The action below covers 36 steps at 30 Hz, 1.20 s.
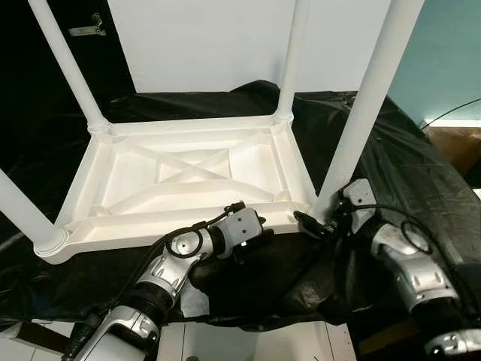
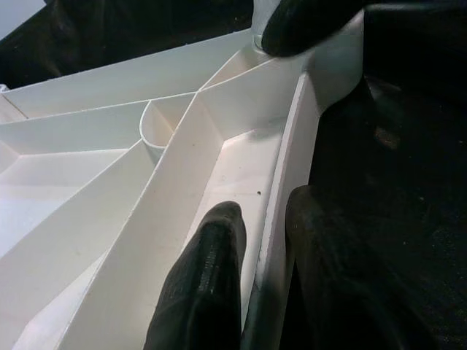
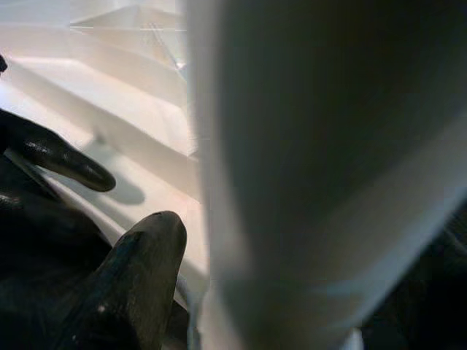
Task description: Building children table
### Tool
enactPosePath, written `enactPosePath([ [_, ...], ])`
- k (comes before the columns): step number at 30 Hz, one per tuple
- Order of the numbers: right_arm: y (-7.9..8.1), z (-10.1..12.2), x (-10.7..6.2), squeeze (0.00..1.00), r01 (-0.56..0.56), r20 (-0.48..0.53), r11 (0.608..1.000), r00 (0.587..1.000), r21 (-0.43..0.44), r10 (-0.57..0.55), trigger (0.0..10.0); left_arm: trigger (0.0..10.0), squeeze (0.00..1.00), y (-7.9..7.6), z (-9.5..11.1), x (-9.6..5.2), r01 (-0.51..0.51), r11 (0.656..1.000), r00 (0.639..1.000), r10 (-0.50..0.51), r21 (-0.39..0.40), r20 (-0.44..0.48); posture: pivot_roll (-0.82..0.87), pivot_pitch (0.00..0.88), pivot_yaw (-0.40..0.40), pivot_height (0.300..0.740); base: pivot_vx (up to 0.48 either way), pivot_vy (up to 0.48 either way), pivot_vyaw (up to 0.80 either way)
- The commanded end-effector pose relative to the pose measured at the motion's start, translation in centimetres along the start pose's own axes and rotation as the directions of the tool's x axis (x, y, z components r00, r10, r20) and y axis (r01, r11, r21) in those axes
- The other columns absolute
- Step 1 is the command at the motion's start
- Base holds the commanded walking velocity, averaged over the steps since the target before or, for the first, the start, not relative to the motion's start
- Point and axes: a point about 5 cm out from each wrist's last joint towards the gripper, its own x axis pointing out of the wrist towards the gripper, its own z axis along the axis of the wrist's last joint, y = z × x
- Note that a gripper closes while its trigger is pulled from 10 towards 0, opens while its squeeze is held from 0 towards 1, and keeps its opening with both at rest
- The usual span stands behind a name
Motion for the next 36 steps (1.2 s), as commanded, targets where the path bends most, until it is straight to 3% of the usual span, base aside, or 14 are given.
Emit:
enactPosePath([
  [1,0.1,-0.1,0.1,0.00,-0.037,-0.001,0.999,0.999,0.010,0.037,10.0,10.0,0.00,-3.0,-3.3,-0.1,0.133,0.989,0.978,-0.141,-0.061,-0.154,0.00,0.009,-0.034,0.740,0.000,0.000,0.00],
  [2,0.1,-0.1,0.1,0.00,-0.037,-0.001,0.999,0.999,0.010,0.037,10.0,10.0,0.00,-3.0,-3.3,-0.1,0.133,0.989,0.978,-0.141,-0.061,-0.154,0.00,0.009,-0.034,0.740,0.000,0.000,0.00],
  [3,-0.1,0.3,-0.2,0.00,-0.080,-0.002,0.996,0.997,0.023,0.080,0.0,10.0,0.00,-2.9,-3.4,-0.1,0.128,0.990,0.978,-0.136,-0.062,-0.156,0.01,0.007,-0.040,0.740,0.000,0.000,0.00],
  [17,-0.6,-0.1,-0.7,0.00,-0.126,-0.057,0.992,0.990,0.025,0.127,0.0,10.0,0.00,-3.1,-3.4,0.0,0.129,0.989,0.979,-0.138,-0.065,-0.151,0.00,0.016,-0.034,0.740,0.000,0.000,0.00],
  [19,-0.3,-0.5,-0.6,0.00,-0.092,-0.026,0.987,0.995,0.129,0.096,0.0,10.0,0.00,-3.1,-3.4,0.0,0.133,0.989,0.978,-0.141,-0.064,-0.151,-0.01,0.015,-0.030,0.740,0.000,0.000,0.00],
  [24,1.8,-1.4,0.3,0.00,0.032,0.018,0.973,0.999,0.228,-0.037,0.0,10.0,0.00,-3.0,-3.4,0.0,0.134,0.989,0.978,-0.142,-0.061,-0.151,0.00,0.013,-0.033,0.740,0.000,0.000,0.00],
  [26,3.7,-2.6,1.0,0.00,0.207,-0.006,0.927,0.976,0.313,-0.216,0.0,10.0,0.00,-3.0,-3.3,0.1,0.131,0.990,0.979,-0.139,-0.060,-0.149,0.00,0.012,-0.038,0.740,0.000,0.000,0.00],
  [28,4.6,-3.9,1.2,0.00,0.401,-0.082,0.826,0.911,0.396,-0.404,0.0,10.0,0.00,-3.0,-3.3,0.1,0.127,0.990,0.980,-0.135,-0.060,-0.148,0.00,0.011,-0.041,0.740,0.000,0.000,0.00],
  [29,4.6,-3.9,1.2,0.00,0.401,-0.082,0.826,0.911,0.396,-0.404,0.0,10.0,0.00,-3.0,-3.3,0.1,0.127,0.990,0.980,-0.135,-0.060,-0.148,0.00,0.011,-0.041,0.740,0.000,0.000,0.00],
  [30,4.8,-4.6,1.1,0.00,0.486,-0.130,0.772,0.869,0.410,-0.478,0.0,10.0,0.00,-3.0,-3.3,0.1,0.125,0.990,0.980,-0.133,-0.061,-0.148,0.00,0.010,-0.036,0.740,0.000,0.000,0.00],
  [32,4.8,-4.6,1.1,0.00,0.486,-0.130,0.772,0.869,0.410,-0.478,0.0,10.0,0.00,-3.0,-3.3,0.1,0.125,0.990,0.980,-0.133,-0.061,-0.148,0.00,0.010,-0.036,0.740,0.000,0.000,0.00],
  [34,4.9,-5.2,0.9,0.00,0.606,-0.181,0.698,0.789,0.380,-0.587,0.0,10.0,0.00,-3.0,-3.4,0.0,0.130,0.990,0.979,-0.138,-0.062,-0.150,-0.01,0.009,-0.029,0.740,0.000,0.000,0.00],
  [35,4.9,-5.2,0.9,0.00,0.606,-0.181,0.698,0.789,0.380,-0.587,0.0,10.0,0.00,-3.0,-3.4,0.0,0.130,0.990,0.979,-0.138,-0.062,-0.150,-0.01,0.009,-0.029,0.740,0.000,0.000,0.00],
  [36,4.7,-5.3,0.8,0.00,0.652,-0.191,0.668,0.752,0.360,-0.631,0.0,10.0,0.00,-3.0,-3.4,0.0,0.133,0.989,0.978,-0.141,-0.061,-0.152,-0.01,0.009,-0.028,0.740,0.000,0.000,0.00],
])
